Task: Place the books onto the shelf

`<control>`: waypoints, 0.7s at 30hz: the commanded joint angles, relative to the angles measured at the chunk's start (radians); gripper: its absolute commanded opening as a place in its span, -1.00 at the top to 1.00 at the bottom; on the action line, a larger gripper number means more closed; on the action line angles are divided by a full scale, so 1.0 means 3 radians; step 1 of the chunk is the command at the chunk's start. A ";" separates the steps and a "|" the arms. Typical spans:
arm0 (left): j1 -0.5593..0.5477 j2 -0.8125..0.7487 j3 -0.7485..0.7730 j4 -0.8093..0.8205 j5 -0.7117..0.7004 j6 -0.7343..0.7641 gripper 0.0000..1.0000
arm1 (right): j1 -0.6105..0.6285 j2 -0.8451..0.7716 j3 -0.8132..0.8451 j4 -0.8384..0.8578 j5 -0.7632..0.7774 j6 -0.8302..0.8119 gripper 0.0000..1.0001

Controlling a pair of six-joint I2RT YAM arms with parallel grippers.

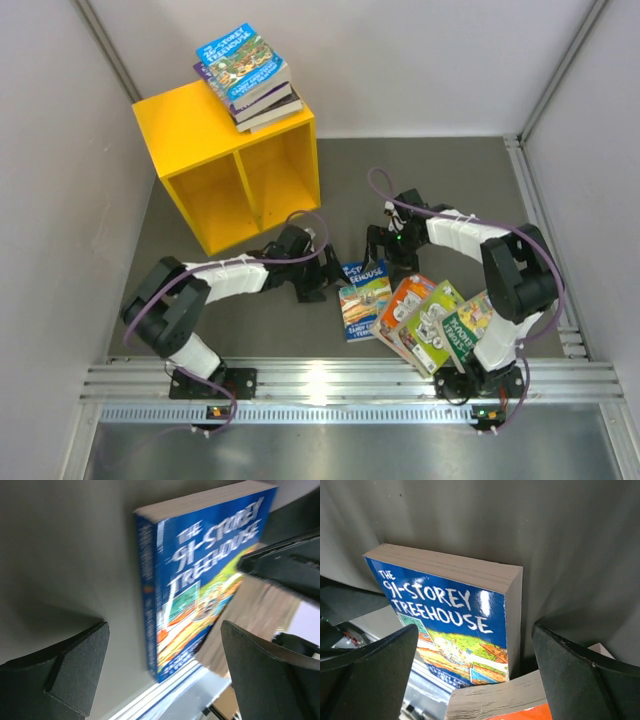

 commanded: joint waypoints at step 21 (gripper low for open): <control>0.0020 0.0441 0.0576 0.1148 0.0612 -0.0200 -0.98 | 0.0321 -0.0275 -0.0104 0.0247 -0.0470 0.0144 1.00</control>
